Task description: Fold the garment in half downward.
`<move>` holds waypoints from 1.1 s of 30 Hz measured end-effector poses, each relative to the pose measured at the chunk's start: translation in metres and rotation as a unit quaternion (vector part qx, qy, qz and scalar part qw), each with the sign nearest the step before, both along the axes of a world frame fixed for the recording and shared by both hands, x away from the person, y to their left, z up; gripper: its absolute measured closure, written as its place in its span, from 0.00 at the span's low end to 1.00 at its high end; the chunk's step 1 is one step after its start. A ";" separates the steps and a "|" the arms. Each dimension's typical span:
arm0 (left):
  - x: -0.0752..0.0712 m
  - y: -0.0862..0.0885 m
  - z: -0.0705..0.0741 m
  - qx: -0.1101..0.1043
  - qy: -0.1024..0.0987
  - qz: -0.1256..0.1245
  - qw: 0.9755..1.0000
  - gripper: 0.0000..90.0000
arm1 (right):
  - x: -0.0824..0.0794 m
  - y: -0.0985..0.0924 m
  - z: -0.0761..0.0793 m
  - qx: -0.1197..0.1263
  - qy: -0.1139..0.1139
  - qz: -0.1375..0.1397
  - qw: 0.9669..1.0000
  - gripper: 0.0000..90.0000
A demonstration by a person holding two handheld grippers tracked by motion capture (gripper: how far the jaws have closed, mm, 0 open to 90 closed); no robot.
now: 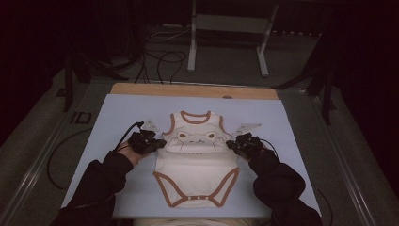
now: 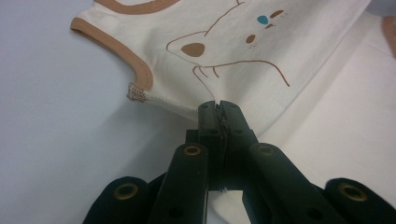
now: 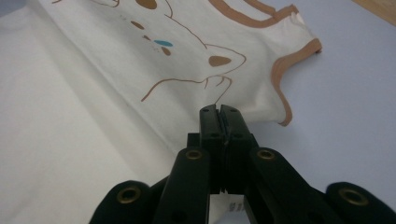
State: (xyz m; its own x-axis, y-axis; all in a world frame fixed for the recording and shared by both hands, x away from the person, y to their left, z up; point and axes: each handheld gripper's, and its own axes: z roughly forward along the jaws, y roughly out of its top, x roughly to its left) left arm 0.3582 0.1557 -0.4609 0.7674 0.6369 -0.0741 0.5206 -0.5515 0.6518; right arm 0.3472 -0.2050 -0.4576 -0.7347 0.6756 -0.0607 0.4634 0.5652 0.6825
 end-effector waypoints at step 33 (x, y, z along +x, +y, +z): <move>-0.093 -0.004 0.005 0.004 -0.003 -0.056 0.998 1.00 | -0.083 -0.007 0.007 -0.006 0.008 0.046 0.999 1.00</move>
State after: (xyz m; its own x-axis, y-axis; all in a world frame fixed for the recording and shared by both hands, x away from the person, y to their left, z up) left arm 0.2655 0.1518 -0.4556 0.8337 0.5484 -0.0644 0.4517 -0.6103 0.6508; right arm 0.2638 -0.2116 -0.4508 -0.7941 0.6051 -0.0570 0.4201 0.6142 0.6680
